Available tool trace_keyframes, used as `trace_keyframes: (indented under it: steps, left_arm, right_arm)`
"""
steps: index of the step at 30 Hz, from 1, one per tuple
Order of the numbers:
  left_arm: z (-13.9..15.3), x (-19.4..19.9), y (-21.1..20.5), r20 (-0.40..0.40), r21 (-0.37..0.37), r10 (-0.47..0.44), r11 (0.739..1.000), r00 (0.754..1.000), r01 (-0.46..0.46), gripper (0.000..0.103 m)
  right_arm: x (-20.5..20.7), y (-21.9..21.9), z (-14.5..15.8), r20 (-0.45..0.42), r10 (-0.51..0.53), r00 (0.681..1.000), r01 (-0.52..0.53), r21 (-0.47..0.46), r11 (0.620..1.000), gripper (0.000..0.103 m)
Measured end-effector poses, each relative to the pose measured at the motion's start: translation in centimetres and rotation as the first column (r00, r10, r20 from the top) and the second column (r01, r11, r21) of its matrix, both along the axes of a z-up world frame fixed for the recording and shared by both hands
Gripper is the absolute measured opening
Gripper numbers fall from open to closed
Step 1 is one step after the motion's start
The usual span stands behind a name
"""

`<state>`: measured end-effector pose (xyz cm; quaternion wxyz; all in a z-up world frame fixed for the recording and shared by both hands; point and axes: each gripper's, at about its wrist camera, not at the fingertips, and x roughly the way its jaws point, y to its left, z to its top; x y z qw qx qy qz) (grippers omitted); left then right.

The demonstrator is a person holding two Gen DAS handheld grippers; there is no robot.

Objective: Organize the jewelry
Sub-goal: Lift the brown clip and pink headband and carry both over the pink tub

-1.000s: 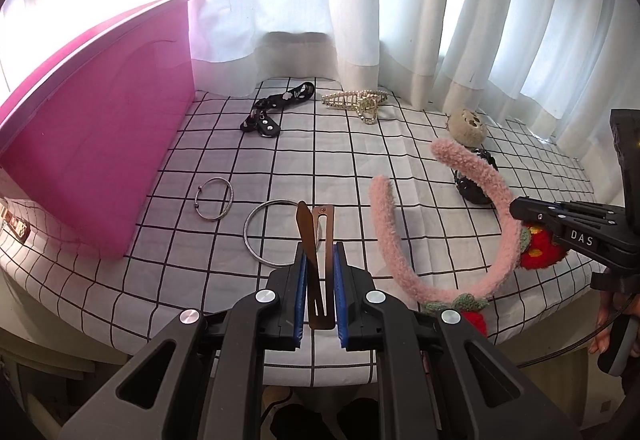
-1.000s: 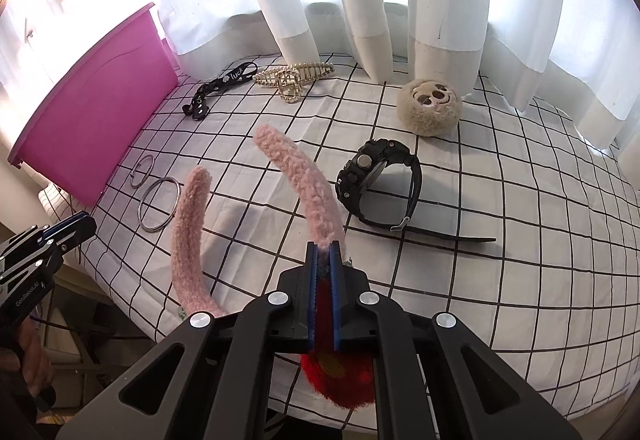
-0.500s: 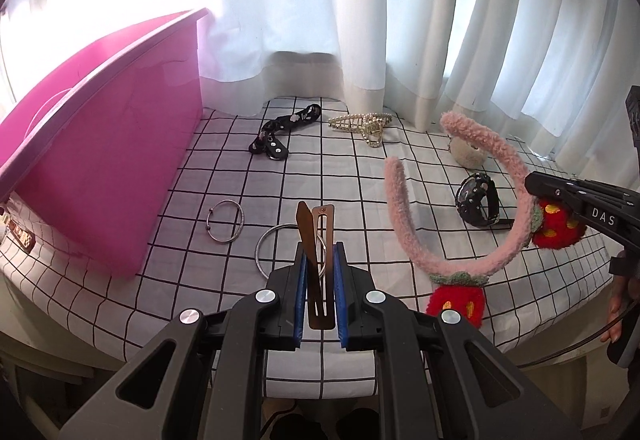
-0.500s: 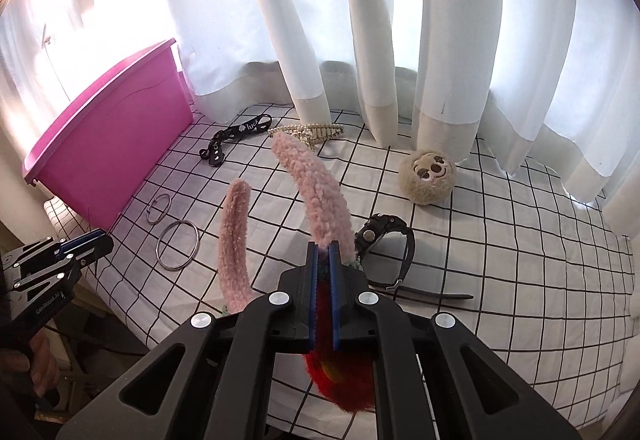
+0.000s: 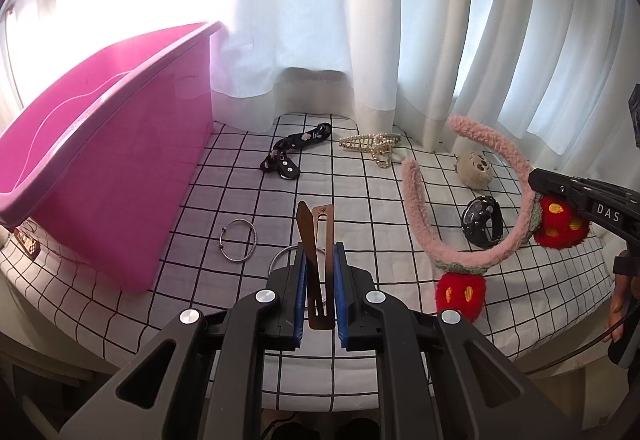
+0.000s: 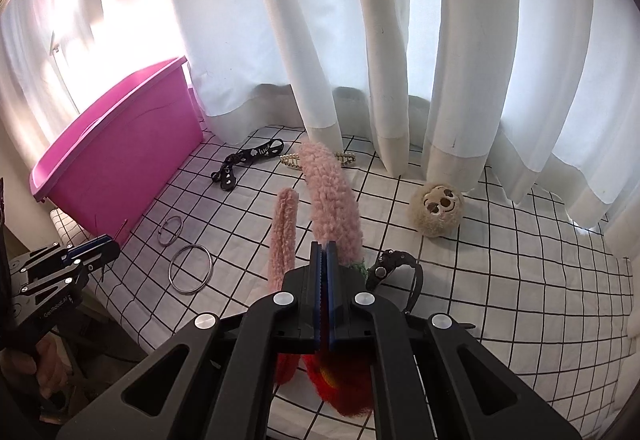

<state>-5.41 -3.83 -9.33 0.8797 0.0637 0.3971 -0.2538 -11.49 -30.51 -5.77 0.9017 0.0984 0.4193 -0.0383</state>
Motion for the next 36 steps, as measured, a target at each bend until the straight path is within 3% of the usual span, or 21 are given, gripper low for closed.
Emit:
trace_keyframes:
  steps: [7, 14, 19, 25, 27, 29, 31, 36]
  left_arm:
    - [-0.5, 0.2, -0.2, -0.021, 0.013, -0.005, 1.000, 1.000, 0.005, 0.012]
    - [-0.8, 0.3, -0.5, -0.029, 0.024, -0.017, 1.000, 0.999, 0.018, 0.012]
    - [-1.1, 0.1, -0.8, -0.034, 0.035, -0.027, 0.999, 0.999, 0.028, 0.012]
    - [-1.3, 0.0, -0.8, -0.036, 0.042, -0.027, 0.999, 0.999, 0.028, 0.012]
    - [-1.3, 0.0, -0.7, -0.038, 0.043, -0.021, 0.999, 0.999, 0.023, 0.012]
    - [-1.4, 0.1, -0.6, -0.042, 0.043, -0.016, 0.999, 0.999, 0.018, 0.012]
    - [-1.4, 0.0, -0.5, -0.043, 0.044, -0.011, 0.999, 0.999, 0.013, 0.012]
    - [-1.1, 0.0, -0.1, -0.033, 0.038, -0.001, 0.999, 0.999, 0.002, 0.012]
  right_arm:
    - [-0.8, -1.7, -2.5, -0.075, -0.055, 0.996, 0.062, 0.091, 0.994, 0.002]
    - [-1.7, -3.1, -7.3, -0.221, -0.098, 0.970, 0.140, 0.183, 0.973, 0.002]
    - [-1.8, -3.2, -9.5, -0.281, -0.111, 0.953, 0.170, 0.193, 0.966, 0.003]
    - [-0.8, -2.9, -10.5, -0.341, -0.102, 0.934, 0.183, 0.215, 0.959, 0.022]
    - [-0.6, -2.8, -10.9, -0.358, -0.104, 0.928, 0.194, 0.226, 0.955, 0.024]
    - [-0.4, -2.8, -11.1, -0.346, -0.114, 0.931, 0.199, 0.221, 0.955, 0.024]
    - [-0.4, -2.8, -11.0, -0.332, -0.126, 0.935, 0.205, 0.214, 0.955, 0.014]
    - [-0.6, -2.4, -9.2, -0.267, -0.119, 0.956, 0.171, 0.181, 0.969, 0.012]
